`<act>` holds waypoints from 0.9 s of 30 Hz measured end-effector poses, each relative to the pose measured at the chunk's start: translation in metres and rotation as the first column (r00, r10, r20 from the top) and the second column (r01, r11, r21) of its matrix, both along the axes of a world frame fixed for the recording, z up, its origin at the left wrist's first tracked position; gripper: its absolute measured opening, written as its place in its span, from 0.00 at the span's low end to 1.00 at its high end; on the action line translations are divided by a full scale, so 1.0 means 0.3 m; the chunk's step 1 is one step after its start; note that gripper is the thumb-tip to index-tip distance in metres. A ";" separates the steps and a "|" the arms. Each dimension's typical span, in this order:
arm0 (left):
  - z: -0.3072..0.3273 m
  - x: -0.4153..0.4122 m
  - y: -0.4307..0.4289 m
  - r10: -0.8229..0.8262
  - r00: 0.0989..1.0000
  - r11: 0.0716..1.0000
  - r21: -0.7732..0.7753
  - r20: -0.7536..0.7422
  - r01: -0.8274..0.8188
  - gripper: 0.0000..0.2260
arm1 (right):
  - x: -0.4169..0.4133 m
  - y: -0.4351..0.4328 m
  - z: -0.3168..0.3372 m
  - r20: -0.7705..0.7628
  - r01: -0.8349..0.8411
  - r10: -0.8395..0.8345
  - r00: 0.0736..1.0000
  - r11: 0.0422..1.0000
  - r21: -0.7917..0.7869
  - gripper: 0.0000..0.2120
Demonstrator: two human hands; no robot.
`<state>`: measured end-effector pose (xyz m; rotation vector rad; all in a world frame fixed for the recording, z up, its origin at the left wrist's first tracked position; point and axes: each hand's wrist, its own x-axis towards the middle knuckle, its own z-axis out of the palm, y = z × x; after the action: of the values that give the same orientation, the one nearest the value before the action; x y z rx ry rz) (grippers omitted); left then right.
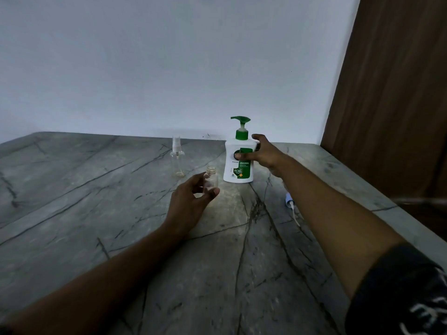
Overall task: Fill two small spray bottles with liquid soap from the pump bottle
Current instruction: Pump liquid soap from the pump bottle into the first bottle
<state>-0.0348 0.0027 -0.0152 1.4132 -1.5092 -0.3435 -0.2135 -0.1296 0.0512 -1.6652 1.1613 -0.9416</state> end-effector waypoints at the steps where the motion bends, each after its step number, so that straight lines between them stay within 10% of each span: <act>1: -0.001 0.001 -0.002 0.001 1.000 1.000 0.003 -0.004 -0.001 0.21 | 0.014 -0.005 -0.004 0.021 -0.025 0.026 0.999 1.000 -0.012 0.29; 9: -0.007 0.010 -0.011 -0.003 0.999 1.000 -0.008 -0.036 0.003 0.21 | 0.025 0.012 -0.028 0.068 -0.050 0.053 0.996 0.998 -0.048 0.11; 27: 0.075 -0.016 0.086 -0.094 0.975 0.977 -0.209 -0.203 0.051 0.17 | -0.155 0.323 -0.073 0.029 -0.168 0.171 0.985 0.980 -0.105 0.30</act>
<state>-0.0396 0.0285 0.0074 1.1264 -1.3816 -0.3627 -0.2600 -0.0326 0.0294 -1.7902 0.9429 -0.9333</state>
